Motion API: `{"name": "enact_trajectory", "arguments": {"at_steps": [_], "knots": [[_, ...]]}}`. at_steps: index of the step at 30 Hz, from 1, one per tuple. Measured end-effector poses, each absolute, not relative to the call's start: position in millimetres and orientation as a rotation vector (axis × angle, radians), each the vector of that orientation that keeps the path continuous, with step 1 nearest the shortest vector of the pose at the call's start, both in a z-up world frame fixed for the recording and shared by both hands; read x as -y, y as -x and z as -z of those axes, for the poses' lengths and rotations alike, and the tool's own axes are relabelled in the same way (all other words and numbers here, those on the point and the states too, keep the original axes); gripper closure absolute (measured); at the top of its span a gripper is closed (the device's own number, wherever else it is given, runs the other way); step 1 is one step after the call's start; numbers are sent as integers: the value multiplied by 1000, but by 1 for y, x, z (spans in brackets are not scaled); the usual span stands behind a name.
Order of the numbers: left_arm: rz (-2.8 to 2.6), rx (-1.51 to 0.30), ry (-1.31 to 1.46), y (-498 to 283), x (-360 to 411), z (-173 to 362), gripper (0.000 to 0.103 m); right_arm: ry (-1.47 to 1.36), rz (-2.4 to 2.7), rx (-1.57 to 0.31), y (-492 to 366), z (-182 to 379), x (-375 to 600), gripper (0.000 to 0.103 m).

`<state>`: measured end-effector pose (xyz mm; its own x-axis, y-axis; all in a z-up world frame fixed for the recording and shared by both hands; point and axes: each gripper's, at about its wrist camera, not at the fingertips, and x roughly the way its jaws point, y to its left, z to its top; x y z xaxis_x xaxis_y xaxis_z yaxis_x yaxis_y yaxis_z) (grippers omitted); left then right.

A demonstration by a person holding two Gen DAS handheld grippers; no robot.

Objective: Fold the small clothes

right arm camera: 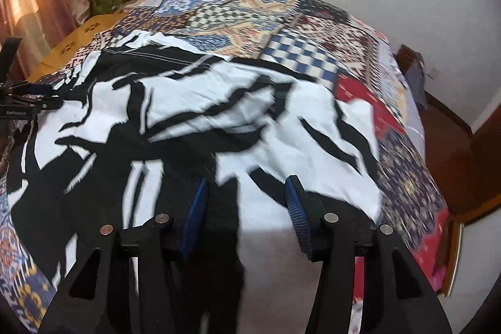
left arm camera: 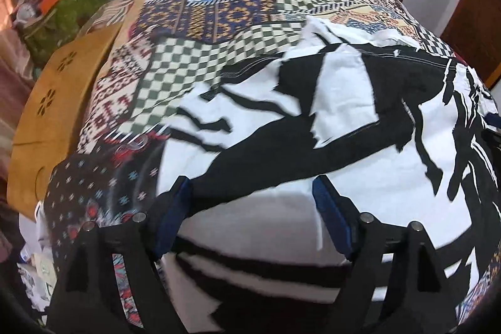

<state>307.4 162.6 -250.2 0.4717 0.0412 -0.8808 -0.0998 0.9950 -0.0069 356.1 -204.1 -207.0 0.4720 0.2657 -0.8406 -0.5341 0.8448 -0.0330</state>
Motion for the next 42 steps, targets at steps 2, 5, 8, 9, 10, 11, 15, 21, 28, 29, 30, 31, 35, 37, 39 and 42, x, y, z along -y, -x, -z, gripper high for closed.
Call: {"name": "enact_trajectory", "arguments": {"at_steps": [2,5,8,9,10,11,15,21,28,29,30,31,35,37,39,42], "knots": [[-104,-1073,50,-299,-166,250,22,309,-469,-968,-350,207,214,56],[-170,-1061,-29,-286,-169,250,22,302,-427,-986,-341,208,230,56],[-233,-1082,-59,-275,-181,256,22,274,-395,-1017,-332,210,247,56],[-243,-1088,-39,-271,-188,258,22,274,-387,-1022,-328,210,250,56],[-248,-1093,-14,-266,-194,258,22,280,-371,-1028,-325,211,253,55],[-260,-1102,8,-262,-201,258,22,286,-353,-1037,-322,211,256,55],[-302,-1102,20,-249,-211,250,23,255,-335,-1047,-315,203,263,55],[-301,-1020,32,-230,-200,215,23,198,-379,-942,-299,161,253,53],[-218,-954,143,-213,-172,184,7,160,-543,-850,-283,125,199,37],[-207,-956,161,-211,-169,183,6,161,-566,-844,-282,125,188,34],[-196,-965,181,-210,-165,184,6,161,-589,-842,-281,125,178,32],[-190,-974,194,-208,-161,185,6,160,-608,-846,-279,127,169,32],[-156,-1033,259,-199,-150,197,6,148,-679,-902,-277,144,132,32],[-136,-1064,306,-193,-146,205,6,147,-703,-940,-276,158,117,32],[-113,-1091,352,-188,-144,213,6,154,-716,-991,-278,173,105,32],[-68,-1128,425,-182,-140,224,6,176,-718,-1069,-280,196,91,32]]}}
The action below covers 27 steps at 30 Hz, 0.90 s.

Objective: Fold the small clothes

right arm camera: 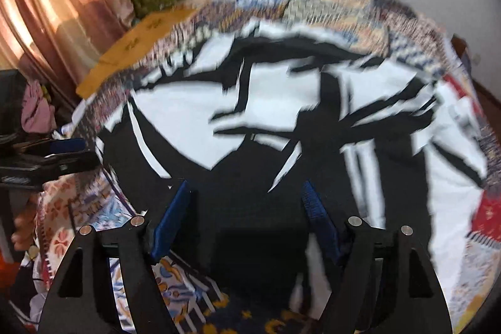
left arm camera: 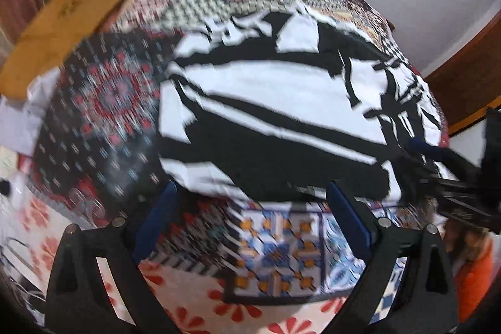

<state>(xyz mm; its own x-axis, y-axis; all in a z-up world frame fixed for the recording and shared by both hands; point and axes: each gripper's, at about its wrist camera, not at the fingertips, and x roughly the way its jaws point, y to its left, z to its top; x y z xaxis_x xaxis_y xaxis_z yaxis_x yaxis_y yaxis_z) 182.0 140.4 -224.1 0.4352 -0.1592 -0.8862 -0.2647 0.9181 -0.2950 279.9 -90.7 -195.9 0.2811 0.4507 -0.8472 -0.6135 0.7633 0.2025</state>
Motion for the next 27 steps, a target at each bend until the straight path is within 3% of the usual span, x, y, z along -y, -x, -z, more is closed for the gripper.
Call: {"name": "enact_trajectory", "arguments": {"at_steps": [7,19,25,27], "knots": [[24,-1179,582,-178,-134,243,6,192,-739,-1102,-275,206,87,25],[55,-1089,837,-226,-154,260,7,162,-757,-1108,-274,210,88,21],[3,-1044,880,-244,-167,266,27,152,-761,-1106,-272,211,89,20],[-24,-1036,866,-247,-169,266,43,148,-763,-1106,-273,211,89,20]]}}
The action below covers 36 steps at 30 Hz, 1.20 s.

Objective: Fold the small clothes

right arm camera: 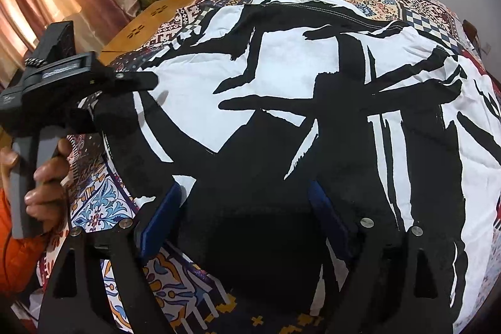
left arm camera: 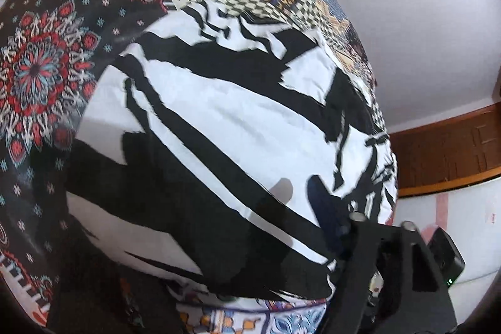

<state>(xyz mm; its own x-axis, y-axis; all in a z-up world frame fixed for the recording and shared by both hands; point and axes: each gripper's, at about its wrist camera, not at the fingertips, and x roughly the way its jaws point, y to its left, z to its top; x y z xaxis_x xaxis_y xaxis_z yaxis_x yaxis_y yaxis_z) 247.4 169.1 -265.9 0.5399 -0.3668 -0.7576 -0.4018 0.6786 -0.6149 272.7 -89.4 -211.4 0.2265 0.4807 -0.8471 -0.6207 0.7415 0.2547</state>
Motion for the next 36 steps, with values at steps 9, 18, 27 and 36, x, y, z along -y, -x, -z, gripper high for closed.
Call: {"name": "enact_trajectory", "arguments": {"at_steps": [9,18,27,36], "knots": [[-146,-1002,707,-239,-177,255,90,56,-743,-1108,-276,201,115,21],[-311,-769,312,-209,-162,162,93,38,-555,-1027,-278,183,196,21],[-265,-596,93,-219,-104,92,94,20,-480,-1102,-278,223,218,22],[65,-590,4,-256,15,67,96,-3,-496,-1102,-277,222,223,21]]}}
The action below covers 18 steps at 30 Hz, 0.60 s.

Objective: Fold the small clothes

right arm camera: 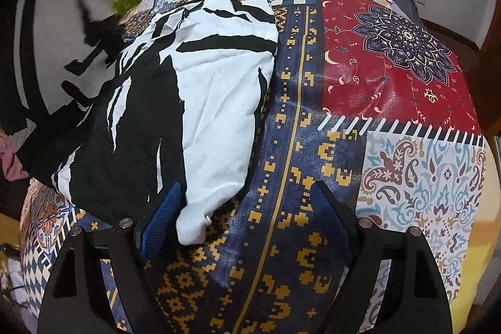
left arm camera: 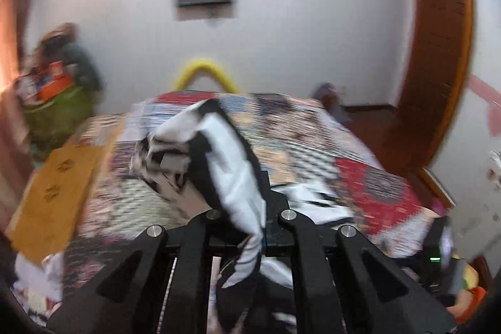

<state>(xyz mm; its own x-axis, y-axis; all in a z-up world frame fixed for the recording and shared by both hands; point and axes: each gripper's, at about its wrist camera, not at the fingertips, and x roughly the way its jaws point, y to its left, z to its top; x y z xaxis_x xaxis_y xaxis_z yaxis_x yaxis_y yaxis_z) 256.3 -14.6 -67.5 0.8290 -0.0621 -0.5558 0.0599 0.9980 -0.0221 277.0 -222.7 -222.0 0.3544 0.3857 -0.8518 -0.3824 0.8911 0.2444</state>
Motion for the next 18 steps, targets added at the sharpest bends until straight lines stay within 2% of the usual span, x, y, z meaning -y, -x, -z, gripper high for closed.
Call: {"name": "enact_trajectory", "arguments": {"at_steps": [7,12,16,17,18], "knots": [[323,-799,-10,-272,84,127,97,-31,-508,-1105,-278,223,227,21],[382,-931,-34,-272,98,162,97,-40,-515,-1104,-279,223,229,20],[396,-963,-39,-269,97,167,96,-48,-516,-1103,-278,223,229,20],[396,-960,-40,-267,98,167,95,-51,-516,-1103,-277,223,230,20],[397,-959,-41,-264,97,165,87,-54,-515,-1104,-277,222,230,21]]}}
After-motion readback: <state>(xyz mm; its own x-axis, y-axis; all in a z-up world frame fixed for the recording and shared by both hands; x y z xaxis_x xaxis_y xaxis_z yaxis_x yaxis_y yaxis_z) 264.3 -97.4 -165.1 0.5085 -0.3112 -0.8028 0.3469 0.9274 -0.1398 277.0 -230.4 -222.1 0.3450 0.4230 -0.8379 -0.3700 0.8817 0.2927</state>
